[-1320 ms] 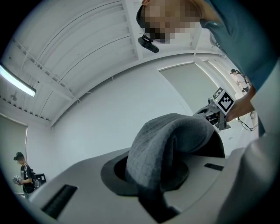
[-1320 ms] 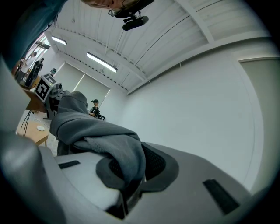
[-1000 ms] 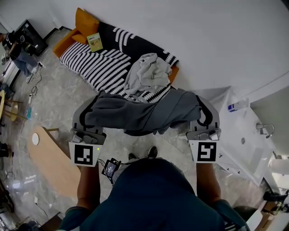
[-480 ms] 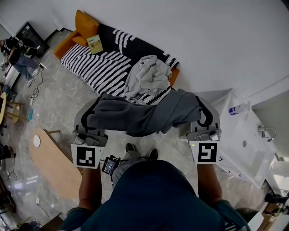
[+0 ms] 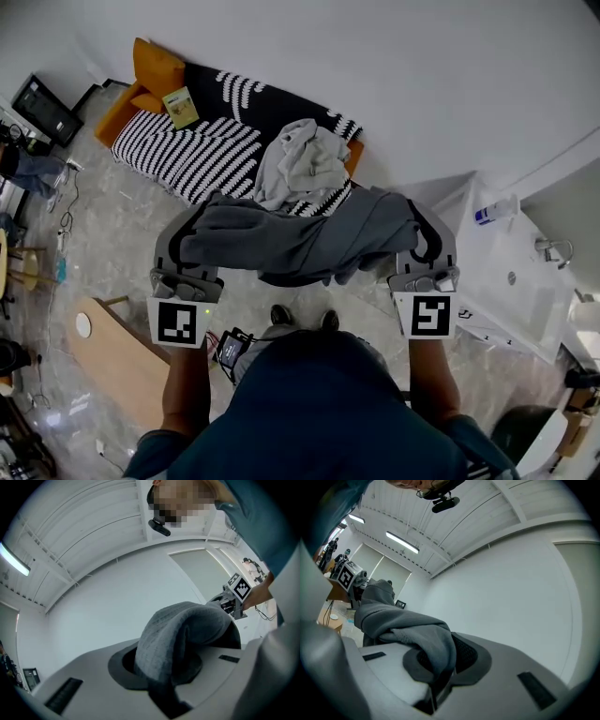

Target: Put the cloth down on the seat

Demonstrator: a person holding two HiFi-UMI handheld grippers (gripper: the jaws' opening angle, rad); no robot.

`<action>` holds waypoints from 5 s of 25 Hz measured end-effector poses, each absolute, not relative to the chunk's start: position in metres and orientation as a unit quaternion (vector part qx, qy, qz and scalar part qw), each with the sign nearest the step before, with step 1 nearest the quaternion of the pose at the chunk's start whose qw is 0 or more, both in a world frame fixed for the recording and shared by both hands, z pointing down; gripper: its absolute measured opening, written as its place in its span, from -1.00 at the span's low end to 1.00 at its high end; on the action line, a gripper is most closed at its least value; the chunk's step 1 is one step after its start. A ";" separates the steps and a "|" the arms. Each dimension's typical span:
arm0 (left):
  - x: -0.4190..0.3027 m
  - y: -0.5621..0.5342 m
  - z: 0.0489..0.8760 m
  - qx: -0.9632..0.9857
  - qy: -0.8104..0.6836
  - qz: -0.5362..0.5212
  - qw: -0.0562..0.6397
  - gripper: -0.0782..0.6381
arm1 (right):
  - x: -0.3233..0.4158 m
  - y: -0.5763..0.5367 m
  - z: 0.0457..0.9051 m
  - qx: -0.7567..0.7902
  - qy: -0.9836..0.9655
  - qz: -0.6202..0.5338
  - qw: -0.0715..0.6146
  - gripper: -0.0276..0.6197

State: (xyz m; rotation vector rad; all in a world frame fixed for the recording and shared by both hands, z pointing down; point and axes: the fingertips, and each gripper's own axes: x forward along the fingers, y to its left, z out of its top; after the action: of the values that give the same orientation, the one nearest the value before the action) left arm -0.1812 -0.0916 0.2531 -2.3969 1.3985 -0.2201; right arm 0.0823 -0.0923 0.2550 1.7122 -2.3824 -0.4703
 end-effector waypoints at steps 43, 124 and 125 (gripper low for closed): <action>-0.142 -0.174 0.262 -0.849 0.492 -0.070 0.179 -0.62 | 0.113 -0.176 0.264 0.563 -0.806 -0.162 0.088 -0.82; -0.183 -0.443 0.284 -0.903 0.397 -0.049 0.157 -0.62 | 0.069 -0.391 0.278 0.638 -0.744 -0.144 0.137 -0.82; -0.181 -0.445 0.286 -0.903 0.397 -0.050 0.157 -0.62 | 0.071 -0.393 0.280 0.638 -0.745 -0.140 0.137 -0.82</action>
State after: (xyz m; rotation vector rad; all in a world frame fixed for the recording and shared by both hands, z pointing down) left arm -0.1806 -0.4449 0.2858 -2.5852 1.1355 -0.1437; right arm 0.0706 -0.3926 0.2797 1.8477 -2.1552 -0.4045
